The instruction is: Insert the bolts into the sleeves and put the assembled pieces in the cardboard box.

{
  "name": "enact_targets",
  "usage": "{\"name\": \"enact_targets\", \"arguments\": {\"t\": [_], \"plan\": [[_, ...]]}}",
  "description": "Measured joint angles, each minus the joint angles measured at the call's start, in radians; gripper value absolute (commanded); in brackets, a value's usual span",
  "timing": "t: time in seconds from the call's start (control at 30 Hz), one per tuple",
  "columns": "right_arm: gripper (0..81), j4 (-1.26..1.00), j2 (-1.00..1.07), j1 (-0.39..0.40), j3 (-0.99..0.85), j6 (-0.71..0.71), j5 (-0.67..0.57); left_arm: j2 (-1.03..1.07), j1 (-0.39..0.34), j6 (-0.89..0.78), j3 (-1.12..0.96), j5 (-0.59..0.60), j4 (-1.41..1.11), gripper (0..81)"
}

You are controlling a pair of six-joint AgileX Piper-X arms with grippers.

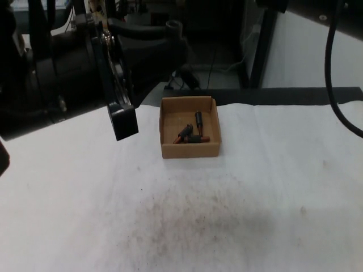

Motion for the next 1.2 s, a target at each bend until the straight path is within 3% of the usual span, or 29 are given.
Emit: {"name": "enact_targets", "arguments": {"t": [0.57, 1.2], "plan": [[0.8, 0.027, 0.038, 0.022, 0.000, -0.015, 0.004, 0.000, 0.000, 0.000, 0.000, 0.000, -0.002, 0.3], [0.8, 0.008, 0.038, 0.030, -0.004, -0.024, 0.036, 0.000, 0.000, -0.024, 0.005, -0.104, -0.158, 0.3]]}}
